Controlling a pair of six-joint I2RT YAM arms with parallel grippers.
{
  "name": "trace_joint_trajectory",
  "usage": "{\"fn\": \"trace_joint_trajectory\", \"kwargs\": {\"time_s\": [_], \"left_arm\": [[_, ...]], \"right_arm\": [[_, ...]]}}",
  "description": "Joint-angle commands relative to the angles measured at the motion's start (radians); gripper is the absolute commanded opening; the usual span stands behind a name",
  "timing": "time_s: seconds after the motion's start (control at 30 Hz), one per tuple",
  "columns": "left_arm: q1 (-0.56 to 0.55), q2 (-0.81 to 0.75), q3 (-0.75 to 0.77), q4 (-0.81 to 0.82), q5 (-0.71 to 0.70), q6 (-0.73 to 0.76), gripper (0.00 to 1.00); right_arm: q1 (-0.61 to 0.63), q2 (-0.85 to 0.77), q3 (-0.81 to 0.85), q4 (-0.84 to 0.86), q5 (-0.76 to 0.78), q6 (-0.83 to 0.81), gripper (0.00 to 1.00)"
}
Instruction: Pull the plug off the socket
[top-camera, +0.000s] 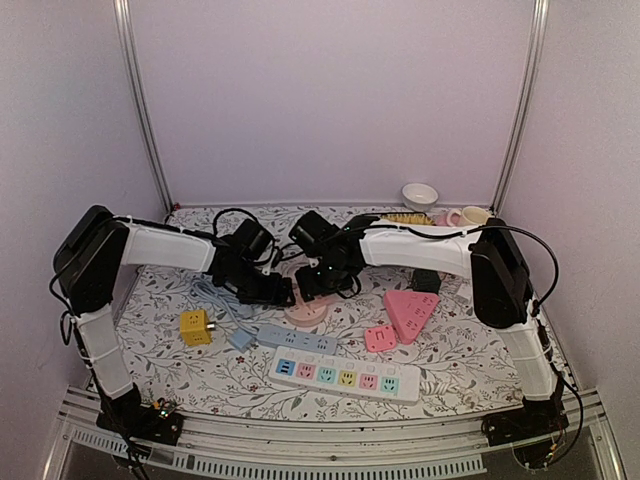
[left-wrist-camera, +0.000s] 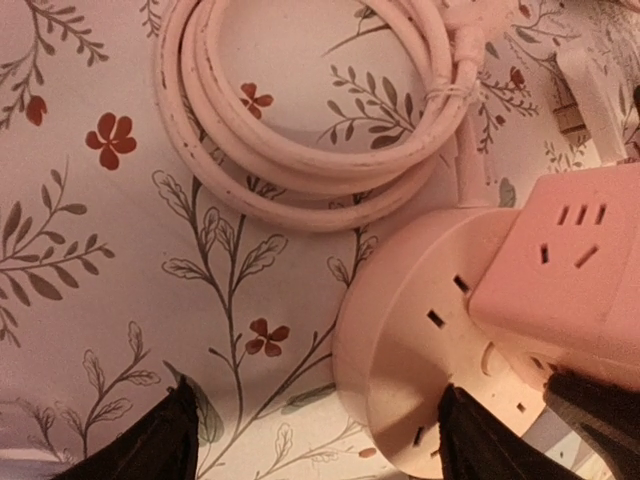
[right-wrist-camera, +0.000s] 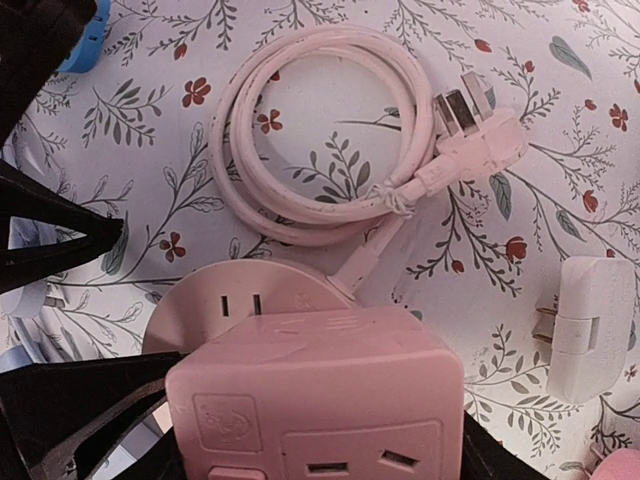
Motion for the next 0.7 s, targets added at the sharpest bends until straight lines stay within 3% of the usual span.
{"fn": "trace_joint_trajectory", "kwargs": {"time_s": [0.0,0.67], "left_arm": [[-0.029,0.047,-0.071,-0.037,-0.062,-0.01,0.82],[-0.049,0.035,-0.152,-0.036,-0.134,-0.035,0.82]], "right_arm": [[0.012,-0.074,0.054,0.1,0.029,-0.021,0.43],[-0.028,-0.132,0.049,0.141,-0.041,0.04,0.43]]}}
